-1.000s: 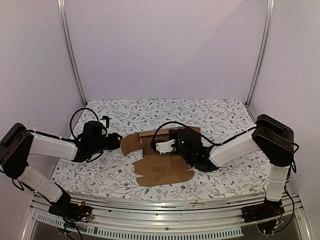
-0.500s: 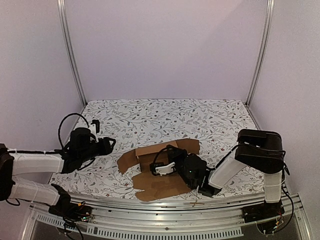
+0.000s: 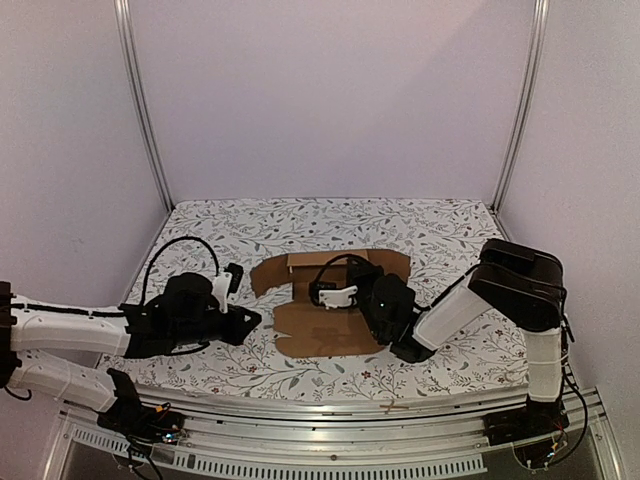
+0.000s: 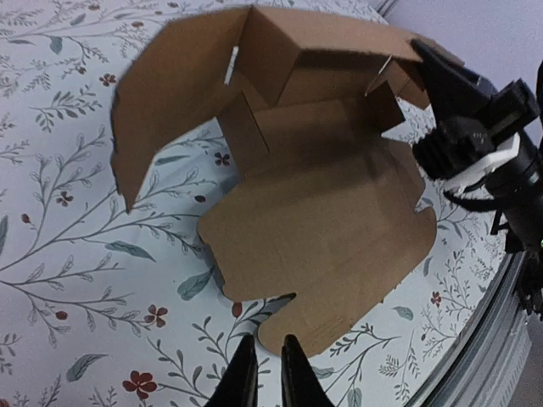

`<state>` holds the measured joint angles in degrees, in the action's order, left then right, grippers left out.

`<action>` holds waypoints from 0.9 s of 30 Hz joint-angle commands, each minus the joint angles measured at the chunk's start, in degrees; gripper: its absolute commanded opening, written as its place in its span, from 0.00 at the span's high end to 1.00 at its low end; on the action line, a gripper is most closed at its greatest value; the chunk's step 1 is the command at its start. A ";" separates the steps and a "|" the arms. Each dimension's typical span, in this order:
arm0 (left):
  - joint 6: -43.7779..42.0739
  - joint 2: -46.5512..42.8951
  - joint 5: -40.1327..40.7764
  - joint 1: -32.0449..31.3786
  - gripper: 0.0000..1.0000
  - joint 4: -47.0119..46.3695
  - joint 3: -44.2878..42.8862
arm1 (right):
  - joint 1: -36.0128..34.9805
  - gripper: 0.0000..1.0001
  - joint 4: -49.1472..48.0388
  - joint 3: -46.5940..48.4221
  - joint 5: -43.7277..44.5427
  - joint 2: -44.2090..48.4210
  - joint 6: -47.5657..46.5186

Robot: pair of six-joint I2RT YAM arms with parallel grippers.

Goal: Fold the paper box

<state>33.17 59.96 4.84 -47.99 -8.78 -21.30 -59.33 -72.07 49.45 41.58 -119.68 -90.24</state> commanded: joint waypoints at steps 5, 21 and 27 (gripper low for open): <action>-0.30 23.22 -0.84 -5.52 0.93 -1.66 -11.99 | 1.71 1.00 2.27 2.33 -0.13 -3.36 1.53; 2.37 45.26 -2.36 -5.22 0.99 1.00 -25.09 | 1.30 1.00 9.41 0.87 1.23 -1.63 5.95; 3.00 47.96 -3.09 -4.14 1.00 1.89 -26.60 | -2.70 1.00 16.40 -2.25 3.05 2.64 9.81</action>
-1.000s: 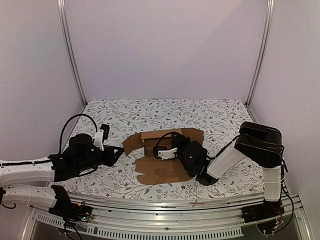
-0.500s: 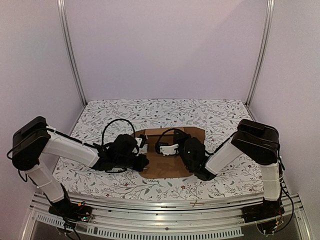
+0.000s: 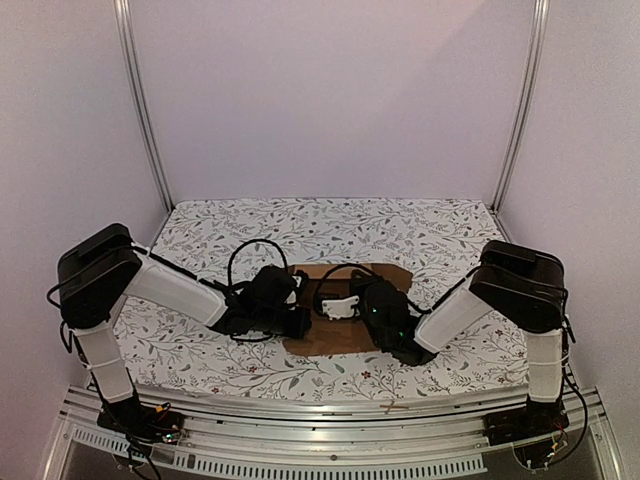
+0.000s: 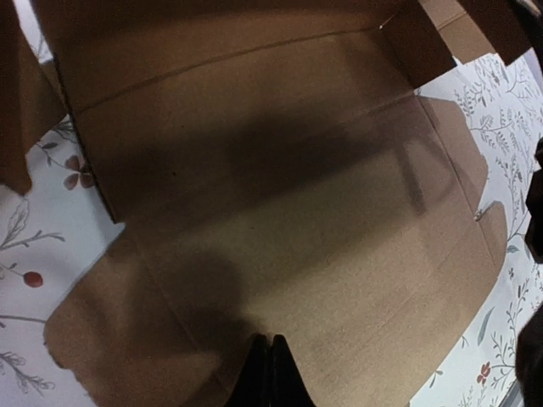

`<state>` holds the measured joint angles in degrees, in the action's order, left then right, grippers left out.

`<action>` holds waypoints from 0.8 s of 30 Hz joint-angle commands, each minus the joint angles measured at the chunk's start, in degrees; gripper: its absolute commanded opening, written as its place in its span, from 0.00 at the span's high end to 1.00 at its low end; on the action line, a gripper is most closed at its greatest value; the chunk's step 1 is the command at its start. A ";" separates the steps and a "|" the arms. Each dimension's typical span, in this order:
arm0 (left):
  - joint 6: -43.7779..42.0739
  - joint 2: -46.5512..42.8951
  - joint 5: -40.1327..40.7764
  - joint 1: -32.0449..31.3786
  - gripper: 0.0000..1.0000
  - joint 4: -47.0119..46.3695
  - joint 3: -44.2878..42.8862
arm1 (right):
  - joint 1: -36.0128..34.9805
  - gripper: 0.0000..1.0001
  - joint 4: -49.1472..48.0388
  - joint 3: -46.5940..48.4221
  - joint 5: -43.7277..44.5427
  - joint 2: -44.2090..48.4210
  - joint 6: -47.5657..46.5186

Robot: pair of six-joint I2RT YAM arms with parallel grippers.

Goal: Fold the paper box

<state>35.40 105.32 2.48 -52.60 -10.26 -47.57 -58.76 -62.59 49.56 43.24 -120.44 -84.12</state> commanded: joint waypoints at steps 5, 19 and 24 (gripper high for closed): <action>0.56 2.49 -1.22 0.44 1.00 2.80 -0.10 | -5.09 1.00 8.29 -3.73 2.93 4.71 4.91; -11.05 -32.31 8.41 -2.08 0.59 7.80 11.95 | -3.32 1.00 6.24 -0.59 3.83 1.49 4.10; -7.60 -45.51 14.80 4.66 0.45 15.76 19.27 | -3.37 1.00 4.69 -0.77 4.00 1.09 2.97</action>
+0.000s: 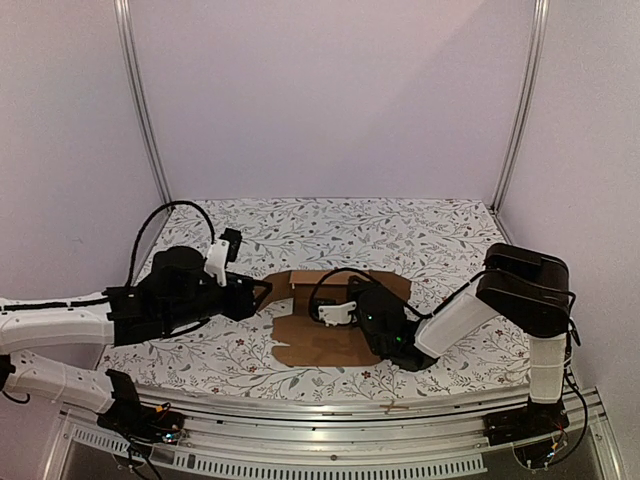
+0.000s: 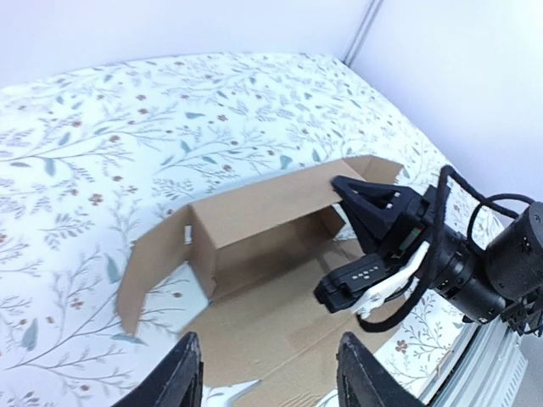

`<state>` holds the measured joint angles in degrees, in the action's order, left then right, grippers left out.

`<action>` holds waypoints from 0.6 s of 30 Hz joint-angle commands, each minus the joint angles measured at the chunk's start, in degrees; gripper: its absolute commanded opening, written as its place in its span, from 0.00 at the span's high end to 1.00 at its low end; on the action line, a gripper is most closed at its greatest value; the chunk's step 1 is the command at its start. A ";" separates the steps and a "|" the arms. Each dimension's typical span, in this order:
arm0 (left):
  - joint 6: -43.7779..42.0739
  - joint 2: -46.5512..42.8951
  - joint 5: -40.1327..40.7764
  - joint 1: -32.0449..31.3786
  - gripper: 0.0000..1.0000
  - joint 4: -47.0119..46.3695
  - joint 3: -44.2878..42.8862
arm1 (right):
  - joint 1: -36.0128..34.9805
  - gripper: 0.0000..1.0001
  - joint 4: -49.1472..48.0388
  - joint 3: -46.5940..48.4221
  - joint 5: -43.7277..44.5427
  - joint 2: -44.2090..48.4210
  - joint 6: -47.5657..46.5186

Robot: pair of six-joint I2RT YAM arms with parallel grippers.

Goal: Fold the paper box

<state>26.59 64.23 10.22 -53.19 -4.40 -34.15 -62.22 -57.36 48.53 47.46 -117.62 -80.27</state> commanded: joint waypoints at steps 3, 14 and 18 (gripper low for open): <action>3.39 -4.19 3.60 12.87 0.45 7.86 9.36 | 0.11 1.00 -0.56 0.33 -0.33 -1.73 -0.85; -7.39 18.22 -12.10 23.60 0.45 -9.16 4.01 | -0.48 1.00 0.32 0.35 -0.35 -1.21 -0.59; -11.38 21.53 -18.71 22.61 0.45 -15.27 3.53 | -0.69 1.00 0.32 0.44 -0.27 -1.48 -0.59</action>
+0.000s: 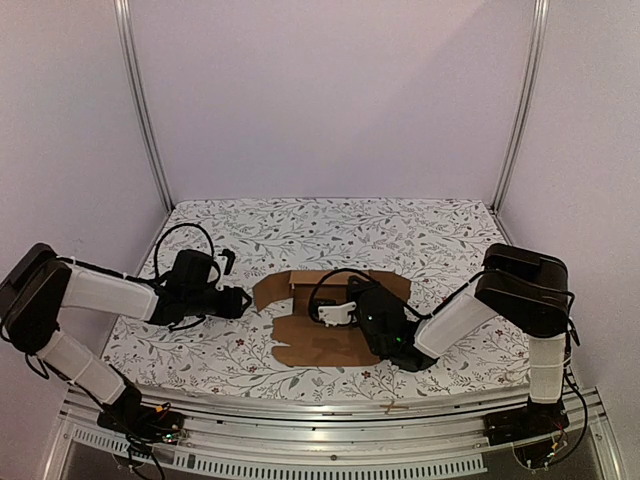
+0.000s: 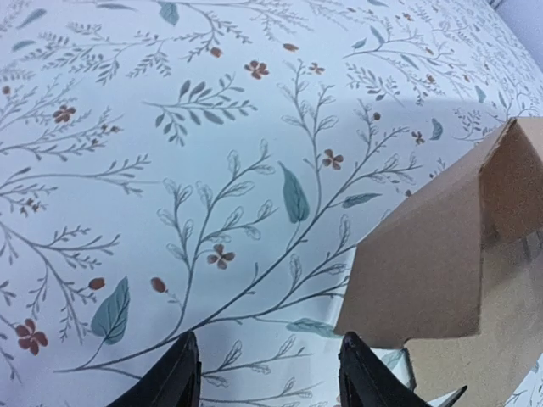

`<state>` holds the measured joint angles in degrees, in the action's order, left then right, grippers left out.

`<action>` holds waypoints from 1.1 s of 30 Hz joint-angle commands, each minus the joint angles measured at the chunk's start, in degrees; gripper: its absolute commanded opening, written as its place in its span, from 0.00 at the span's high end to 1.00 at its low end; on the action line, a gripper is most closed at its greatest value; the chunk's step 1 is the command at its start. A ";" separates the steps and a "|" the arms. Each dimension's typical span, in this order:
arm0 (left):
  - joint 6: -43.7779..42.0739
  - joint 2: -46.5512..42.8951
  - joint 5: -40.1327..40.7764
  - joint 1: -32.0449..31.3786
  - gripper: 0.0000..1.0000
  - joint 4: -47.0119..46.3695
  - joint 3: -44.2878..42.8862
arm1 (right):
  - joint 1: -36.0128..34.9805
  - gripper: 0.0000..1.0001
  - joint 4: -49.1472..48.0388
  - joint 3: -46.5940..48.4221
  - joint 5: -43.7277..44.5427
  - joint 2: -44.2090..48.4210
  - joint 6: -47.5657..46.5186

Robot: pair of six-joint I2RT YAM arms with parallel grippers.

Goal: Fold the paper box

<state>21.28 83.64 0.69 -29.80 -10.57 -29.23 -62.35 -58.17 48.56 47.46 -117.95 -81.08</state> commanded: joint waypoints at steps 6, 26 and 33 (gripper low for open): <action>-10.00 5.17 -11.30 -4.69 0.45 -10.44 -3.35 | -0.77 1.00 1.21 0.66 -0.18 -1.22 0.29; -18.41 14.59 -3.14 -11.07 0.43 -10.92 -11.27 | -1.36 1.00 3.36 0.50 -0.41 -0.66 1.87; -21.17 17.69 -1.26 -12.11 0.43 -14.80 -12.41 | -1.45 1.00 6.82 0.66 -0.80 0.28 4.56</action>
<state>2.83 99.57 -2.90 -40.64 -21.39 -40.51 -63.00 -56.66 48.75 47.68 -117.95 -79.11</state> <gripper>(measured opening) 0.572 0.006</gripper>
